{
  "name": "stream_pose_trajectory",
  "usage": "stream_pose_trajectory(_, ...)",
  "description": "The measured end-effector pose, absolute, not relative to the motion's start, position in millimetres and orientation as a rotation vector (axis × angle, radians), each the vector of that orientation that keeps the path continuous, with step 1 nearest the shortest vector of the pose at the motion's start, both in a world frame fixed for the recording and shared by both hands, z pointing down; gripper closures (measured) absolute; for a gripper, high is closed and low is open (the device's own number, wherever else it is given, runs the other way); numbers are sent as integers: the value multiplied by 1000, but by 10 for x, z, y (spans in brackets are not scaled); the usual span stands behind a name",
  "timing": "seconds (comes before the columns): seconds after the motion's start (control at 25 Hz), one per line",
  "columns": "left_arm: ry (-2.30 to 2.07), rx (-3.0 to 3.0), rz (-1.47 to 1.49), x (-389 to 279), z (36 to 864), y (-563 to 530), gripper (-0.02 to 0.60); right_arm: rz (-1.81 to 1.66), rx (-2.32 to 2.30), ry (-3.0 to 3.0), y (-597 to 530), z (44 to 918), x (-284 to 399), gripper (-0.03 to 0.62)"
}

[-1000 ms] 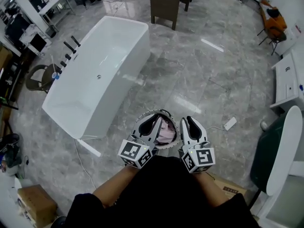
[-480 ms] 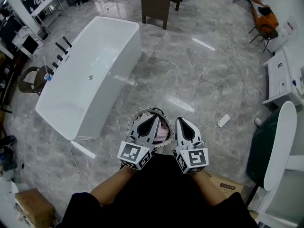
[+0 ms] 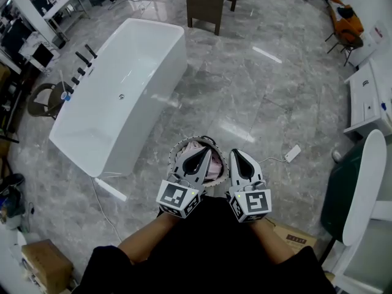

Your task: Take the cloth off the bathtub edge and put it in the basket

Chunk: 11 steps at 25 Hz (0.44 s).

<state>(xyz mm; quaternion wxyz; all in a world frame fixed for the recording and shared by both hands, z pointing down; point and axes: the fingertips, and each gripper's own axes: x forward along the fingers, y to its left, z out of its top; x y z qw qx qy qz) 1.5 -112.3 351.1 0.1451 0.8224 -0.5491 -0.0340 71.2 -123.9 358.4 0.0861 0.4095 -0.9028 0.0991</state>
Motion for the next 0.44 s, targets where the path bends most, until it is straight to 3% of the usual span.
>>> stream_pose_trajectory(0.44, -1528, 2334, -96, 30, 3678, -1038, 566, 326, 1226, -2672, -1156, 3720, 715, 563)
